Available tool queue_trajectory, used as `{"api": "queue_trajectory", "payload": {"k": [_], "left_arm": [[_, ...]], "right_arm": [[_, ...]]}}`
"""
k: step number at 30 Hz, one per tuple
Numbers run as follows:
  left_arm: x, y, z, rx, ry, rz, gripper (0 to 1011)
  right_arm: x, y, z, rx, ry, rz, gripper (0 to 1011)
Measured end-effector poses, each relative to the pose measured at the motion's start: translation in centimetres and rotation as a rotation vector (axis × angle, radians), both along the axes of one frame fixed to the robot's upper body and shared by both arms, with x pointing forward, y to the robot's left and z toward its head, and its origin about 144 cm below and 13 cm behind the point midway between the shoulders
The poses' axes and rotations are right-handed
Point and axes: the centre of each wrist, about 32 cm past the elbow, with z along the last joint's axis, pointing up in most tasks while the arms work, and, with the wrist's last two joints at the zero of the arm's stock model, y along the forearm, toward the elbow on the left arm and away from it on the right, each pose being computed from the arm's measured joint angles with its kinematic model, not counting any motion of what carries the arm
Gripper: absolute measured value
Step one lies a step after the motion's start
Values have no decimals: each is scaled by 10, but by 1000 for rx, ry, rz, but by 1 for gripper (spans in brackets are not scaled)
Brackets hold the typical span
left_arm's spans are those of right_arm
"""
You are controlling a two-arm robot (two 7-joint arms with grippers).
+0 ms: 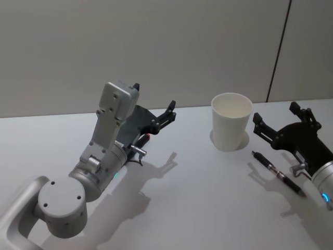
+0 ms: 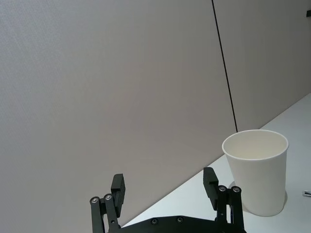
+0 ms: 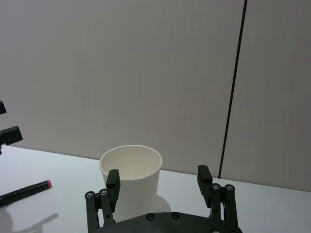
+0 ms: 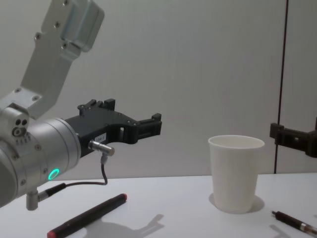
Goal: Place the pen into the pen holder.
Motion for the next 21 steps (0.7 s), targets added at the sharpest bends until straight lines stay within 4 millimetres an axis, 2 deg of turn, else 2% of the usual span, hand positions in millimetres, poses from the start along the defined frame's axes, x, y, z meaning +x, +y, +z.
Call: {"api": "queue_trajectory", "payload": {"k": [21], "left_arm": [[0,0,0,0,0,0,1001]], "right_arm": [[0,0,0,0,0,0,1003]]}}
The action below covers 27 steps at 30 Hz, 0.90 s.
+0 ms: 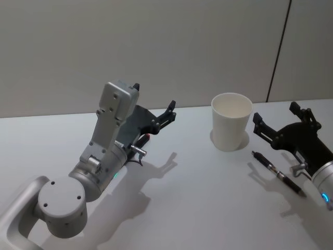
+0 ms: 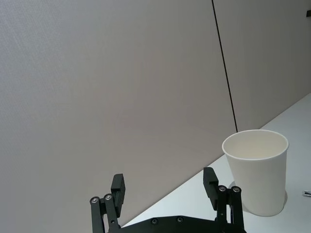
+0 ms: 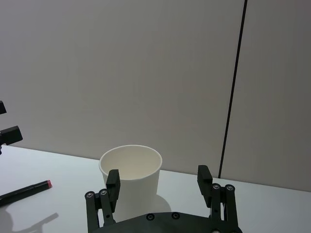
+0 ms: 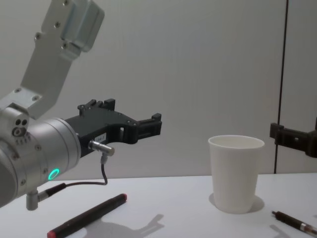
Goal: Place the pen into the pen holder.
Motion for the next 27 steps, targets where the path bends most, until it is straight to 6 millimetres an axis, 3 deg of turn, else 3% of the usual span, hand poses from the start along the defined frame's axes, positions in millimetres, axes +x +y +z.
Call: {"api": "queue_trajectory", "payload": {"k": [27], "left_arm": [[0,0,0,0,0,0,1001]], "right_arm": [[0,0,0,0,0,0,1003]]}}
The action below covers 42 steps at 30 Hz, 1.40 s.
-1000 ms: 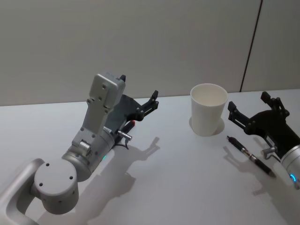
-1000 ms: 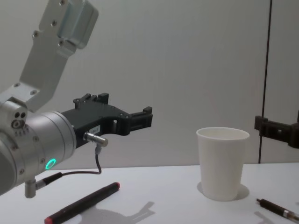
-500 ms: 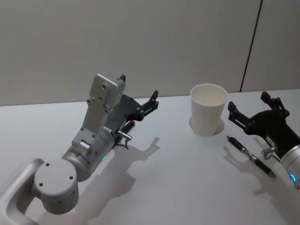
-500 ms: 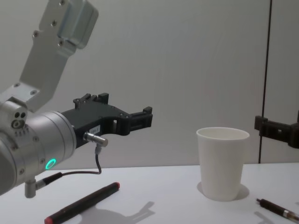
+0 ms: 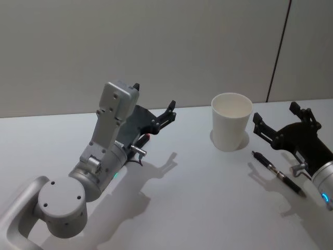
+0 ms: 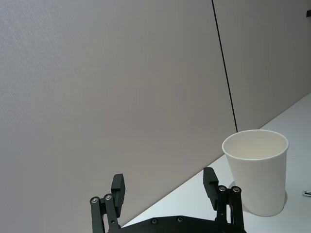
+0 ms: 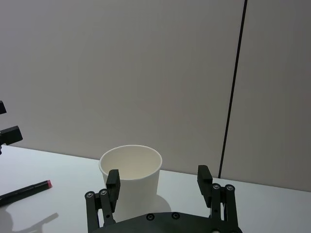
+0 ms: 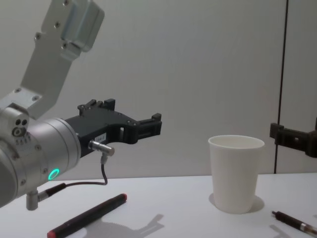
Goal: Place the pen into the pen holder.
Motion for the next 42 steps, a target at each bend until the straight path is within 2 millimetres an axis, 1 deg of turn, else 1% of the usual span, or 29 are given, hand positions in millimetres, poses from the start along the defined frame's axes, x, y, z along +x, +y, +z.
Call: {"api": "queue_trajectory", "payload": {"k": [26,36,42], "left_arm": [[0,0,0,0,0,0,1001],[0,0,0,0,0,0,1001],[0,0,0,0,0,0,1001]], "right_arm": [[-1,-3,0,-14,14,19,1003],[-14,-13,4,-50,60,33,1003],[-24,-20,5,-75,100,10,1003]]}}
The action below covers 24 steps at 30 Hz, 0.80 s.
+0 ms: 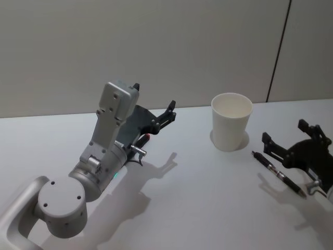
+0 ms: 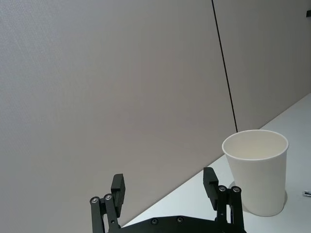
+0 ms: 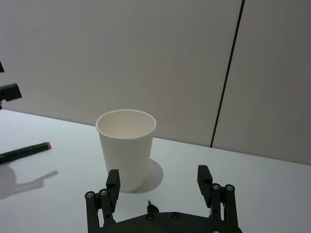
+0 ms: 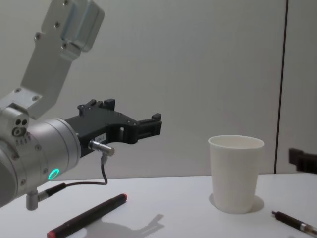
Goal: Place the pen into the pen holder.
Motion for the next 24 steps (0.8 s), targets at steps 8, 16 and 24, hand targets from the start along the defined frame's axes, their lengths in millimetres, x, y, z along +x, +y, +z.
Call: {"api": "queue_trajectory", "payload": {"k": [8,16,24], "left_arm": [[0,0,0,0,0,0,1001],[0,0,0,0,0,0,1001],[0,0,0,0,0,0,1001]], "right_arm": [[-10,-8,-1,-49,73,-49,1003],[-9,-9,-2,-101,140,-78,1003],[-4,-8,-4,-139,189,-92,1003]]}}
